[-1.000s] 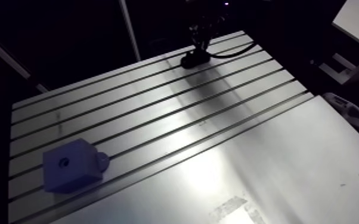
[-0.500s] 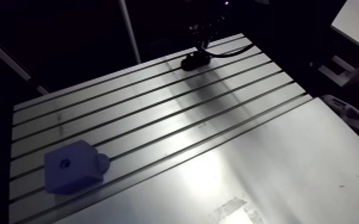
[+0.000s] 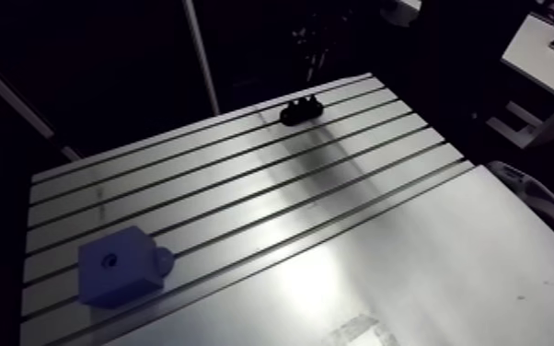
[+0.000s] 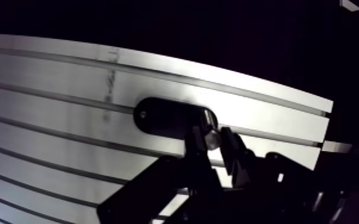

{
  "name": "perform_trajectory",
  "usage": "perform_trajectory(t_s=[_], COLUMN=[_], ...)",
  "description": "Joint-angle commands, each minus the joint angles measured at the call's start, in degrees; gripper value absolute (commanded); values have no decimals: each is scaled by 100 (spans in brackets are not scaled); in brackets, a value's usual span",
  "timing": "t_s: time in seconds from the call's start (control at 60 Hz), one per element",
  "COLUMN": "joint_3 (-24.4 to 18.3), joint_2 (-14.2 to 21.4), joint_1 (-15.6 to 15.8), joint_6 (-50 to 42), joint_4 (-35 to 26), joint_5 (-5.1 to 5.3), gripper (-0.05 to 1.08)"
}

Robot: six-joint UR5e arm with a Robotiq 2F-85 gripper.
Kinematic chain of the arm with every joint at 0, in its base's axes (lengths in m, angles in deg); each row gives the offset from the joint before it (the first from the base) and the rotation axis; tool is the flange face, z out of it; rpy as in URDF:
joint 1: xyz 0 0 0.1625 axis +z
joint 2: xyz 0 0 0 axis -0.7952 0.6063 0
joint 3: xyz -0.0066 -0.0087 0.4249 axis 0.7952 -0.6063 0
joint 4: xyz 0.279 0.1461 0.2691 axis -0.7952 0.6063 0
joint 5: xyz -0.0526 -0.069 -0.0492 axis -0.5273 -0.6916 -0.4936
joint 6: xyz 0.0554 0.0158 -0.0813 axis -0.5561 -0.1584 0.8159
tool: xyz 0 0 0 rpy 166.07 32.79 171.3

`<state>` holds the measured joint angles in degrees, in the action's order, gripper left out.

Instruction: Pick up the M10 bolt and insert it into the hex recess until seated.

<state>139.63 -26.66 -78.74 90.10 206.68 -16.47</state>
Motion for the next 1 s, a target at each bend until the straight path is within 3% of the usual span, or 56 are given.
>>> perform_trajectory(t_s=[0.017,0.183,0.2,0.217,0.233,0.25,0.3,0.4,0.533,0.633,1.0], joint_3=[-380,-755,-863,-863,-947,-947,-1055,-1028,-1029,-1066,-1094], joint_2=[431,739,765,765,783,783,826,945,1041,1042,1059], joint_1=[291,570,664,664,760,760,1075,1304,1514,1750,2152], joint_6=[-209,-731,-853,-853,-984,-984,-1333,-1428,-1398,-1318,-1034], joint_4=[-1219,-2182,-2438,-2438,-2715,-2715,-3279,-3403,-3654,-3875,-3905], joint_5=[-36,-96,-161,-161,-260,-260,-547,-668,-739,-895,-919], gripper=[82,87,88,88,89,89,89,90,90,90,91])
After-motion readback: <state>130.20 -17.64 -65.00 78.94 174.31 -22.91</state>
